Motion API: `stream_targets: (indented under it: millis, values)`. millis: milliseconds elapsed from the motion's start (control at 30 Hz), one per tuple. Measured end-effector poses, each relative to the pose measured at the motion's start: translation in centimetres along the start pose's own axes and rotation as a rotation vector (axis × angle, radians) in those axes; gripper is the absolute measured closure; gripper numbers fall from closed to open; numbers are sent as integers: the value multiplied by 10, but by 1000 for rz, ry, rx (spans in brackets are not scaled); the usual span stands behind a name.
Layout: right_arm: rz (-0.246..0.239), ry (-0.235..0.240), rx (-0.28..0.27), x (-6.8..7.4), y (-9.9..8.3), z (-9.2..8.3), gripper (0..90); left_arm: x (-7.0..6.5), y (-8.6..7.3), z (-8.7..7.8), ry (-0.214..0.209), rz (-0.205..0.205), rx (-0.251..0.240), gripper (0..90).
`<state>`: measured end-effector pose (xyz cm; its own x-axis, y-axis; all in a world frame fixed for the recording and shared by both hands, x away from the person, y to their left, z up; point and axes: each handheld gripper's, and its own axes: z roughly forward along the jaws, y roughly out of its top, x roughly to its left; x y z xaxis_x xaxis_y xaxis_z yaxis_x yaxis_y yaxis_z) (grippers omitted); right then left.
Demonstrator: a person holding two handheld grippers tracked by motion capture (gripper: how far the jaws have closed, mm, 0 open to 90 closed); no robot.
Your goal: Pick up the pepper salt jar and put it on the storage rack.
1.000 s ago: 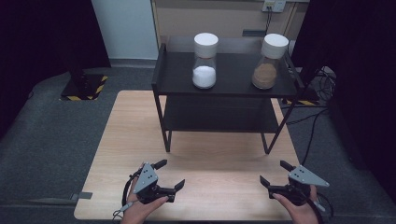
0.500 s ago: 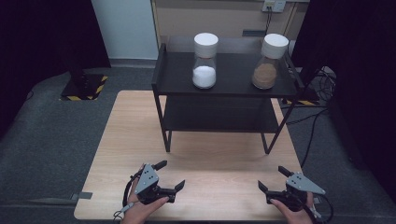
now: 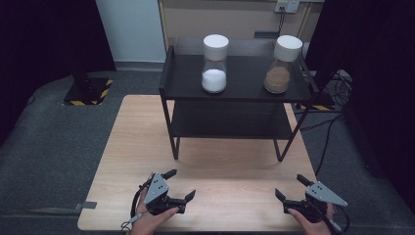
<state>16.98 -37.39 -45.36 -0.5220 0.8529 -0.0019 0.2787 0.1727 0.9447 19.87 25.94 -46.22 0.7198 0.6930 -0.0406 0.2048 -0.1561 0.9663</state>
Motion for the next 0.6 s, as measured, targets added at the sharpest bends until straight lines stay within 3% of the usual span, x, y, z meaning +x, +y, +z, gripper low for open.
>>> stream_targets:
  millis: [600]
  values:
    - [-3,4,3,3,-3,5,25,0,-3,-4,27,-6,-4,36]
